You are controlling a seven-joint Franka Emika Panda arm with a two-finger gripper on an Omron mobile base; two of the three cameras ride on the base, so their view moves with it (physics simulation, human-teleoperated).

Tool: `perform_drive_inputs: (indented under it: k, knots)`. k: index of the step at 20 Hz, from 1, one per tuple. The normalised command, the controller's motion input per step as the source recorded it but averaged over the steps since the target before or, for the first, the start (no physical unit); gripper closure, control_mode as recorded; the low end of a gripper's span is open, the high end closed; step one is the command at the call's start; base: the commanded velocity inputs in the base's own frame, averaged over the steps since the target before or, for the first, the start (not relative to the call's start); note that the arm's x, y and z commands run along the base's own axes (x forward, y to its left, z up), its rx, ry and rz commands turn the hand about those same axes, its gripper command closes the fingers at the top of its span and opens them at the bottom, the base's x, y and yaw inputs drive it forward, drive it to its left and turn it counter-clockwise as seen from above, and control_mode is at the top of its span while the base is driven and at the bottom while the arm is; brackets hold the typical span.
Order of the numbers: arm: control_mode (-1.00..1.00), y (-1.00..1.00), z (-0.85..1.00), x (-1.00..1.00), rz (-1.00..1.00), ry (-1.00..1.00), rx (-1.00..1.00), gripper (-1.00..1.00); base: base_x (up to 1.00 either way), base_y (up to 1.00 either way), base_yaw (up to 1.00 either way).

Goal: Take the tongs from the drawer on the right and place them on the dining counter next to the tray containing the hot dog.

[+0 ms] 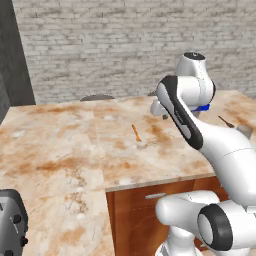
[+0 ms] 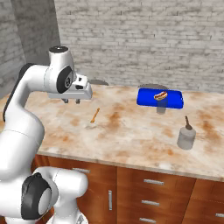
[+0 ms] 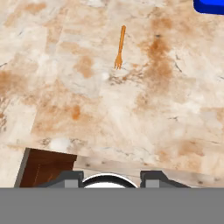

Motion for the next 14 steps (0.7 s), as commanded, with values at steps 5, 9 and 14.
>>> perform_drive_inputs:
  k: [5, 9, 14]
  knots:
    - [-1.0, -0.28, -0.28, -0.31, 0.0, -0.04, 0.01, -1.0, 0.0, 0.0, 0.0]
    - [-1.0, -0.37, -0.43, -0.78, -0.03, -0.07, 0.03, -1.0, 0.0, 0.0, 0.0]
    - [-1.0, -0.34, -0.27, -0.55, -0.22, 0.0, 0.0, -1.0, 0.0, 0.0, 0.0]
